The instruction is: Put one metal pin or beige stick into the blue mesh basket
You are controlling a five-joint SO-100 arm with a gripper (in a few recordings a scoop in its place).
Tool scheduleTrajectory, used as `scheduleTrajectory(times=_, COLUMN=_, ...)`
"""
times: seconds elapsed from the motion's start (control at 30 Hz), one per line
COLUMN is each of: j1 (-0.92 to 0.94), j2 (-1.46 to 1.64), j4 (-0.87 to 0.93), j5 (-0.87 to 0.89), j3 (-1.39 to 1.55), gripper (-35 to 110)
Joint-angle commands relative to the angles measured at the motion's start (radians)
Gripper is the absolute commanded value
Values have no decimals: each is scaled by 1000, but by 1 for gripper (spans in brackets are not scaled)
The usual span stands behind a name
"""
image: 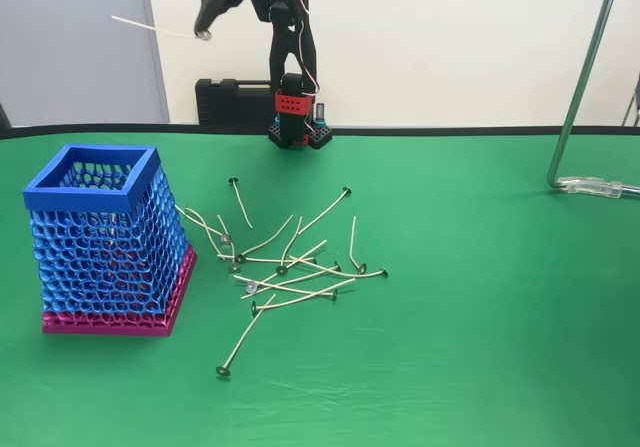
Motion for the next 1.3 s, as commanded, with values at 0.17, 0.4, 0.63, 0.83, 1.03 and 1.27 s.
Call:
scheduleTrajectory(times=0.17, j1=71, j2=-107, j4=-107, j5=-9, j3=-236, gripper=1)
scheduleTrajectory(times=0.4, j1=95, j2=-272, j4=-175, j5=-46, j3=-419, gripper=1)
scheduleTrajectory(times=0.63, j1=143, j2=-385, j4=-308, j5=-94, j3=-445, gripper=1)
scheduleTrajectory(times=0.83, j1=199, j2=-517, j4=-407, j5=-150, j3=-474, gripper=1)
scheduleTrajectory(times=1.03, j1=232, j2=-634, j4=-472, j5=-181, j3=-534, gripper=1)
scheduleTrajectory(times=1.27, j1=216, j2=-713, j4=-494, j5=-206, j3=-643, gripper=1)
